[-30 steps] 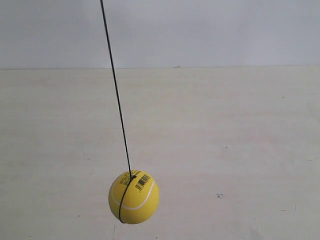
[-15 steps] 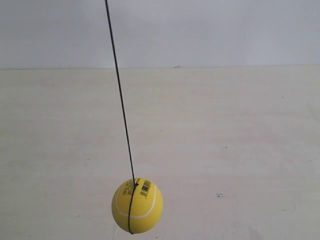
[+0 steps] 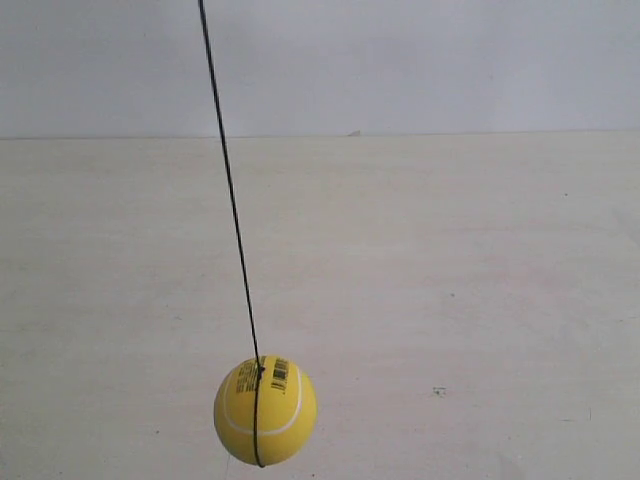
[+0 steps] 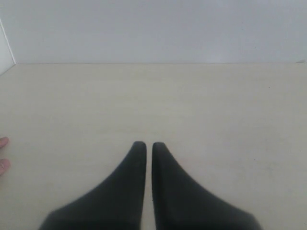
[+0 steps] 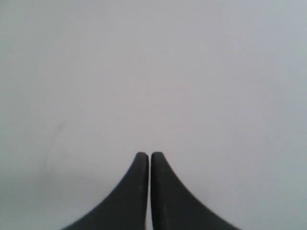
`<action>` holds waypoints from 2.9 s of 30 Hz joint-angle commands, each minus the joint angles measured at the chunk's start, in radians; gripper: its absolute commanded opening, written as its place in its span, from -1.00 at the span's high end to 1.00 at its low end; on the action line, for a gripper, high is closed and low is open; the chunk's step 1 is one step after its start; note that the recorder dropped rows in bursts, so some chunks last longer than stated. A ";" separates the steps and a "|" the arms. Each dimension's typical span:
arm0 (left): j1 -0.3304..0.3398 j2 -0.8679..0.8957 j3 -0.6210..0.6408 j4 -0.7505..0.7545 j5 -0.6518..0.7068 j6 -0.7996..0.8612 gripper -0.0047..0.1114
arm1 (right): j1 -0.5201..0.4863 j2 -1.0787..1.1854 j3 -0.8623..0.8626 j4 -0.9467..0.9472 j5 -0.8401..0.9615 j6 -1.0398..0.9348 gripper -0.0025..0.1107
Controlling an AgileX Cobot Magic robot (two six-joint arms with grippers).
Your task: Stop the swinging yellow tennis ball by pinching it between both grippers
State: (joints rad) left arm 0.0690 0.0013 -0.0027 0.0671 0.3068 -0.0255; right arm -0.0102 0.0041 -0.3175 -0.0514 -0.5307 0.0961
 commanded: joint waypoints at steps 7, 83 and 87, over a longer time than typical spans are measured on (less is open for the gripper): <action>0.003 -0.001 0.003 0.004 0.000 0.004 0.84 | -0.021 -0.004 0.174 0.005 0.230 -0.124 0.96; 0.003 -0.001 0.003 0.004 0.000 0.004 0.84 | -0.021 -0.004 0.317 0.023 0.852 -0.067 0.96; 0.003 -0.001 0.003 0.004 0.000 0.004 0.84 | -0.021 -0.004 0.317 0.023 0.852 -0.067 0.96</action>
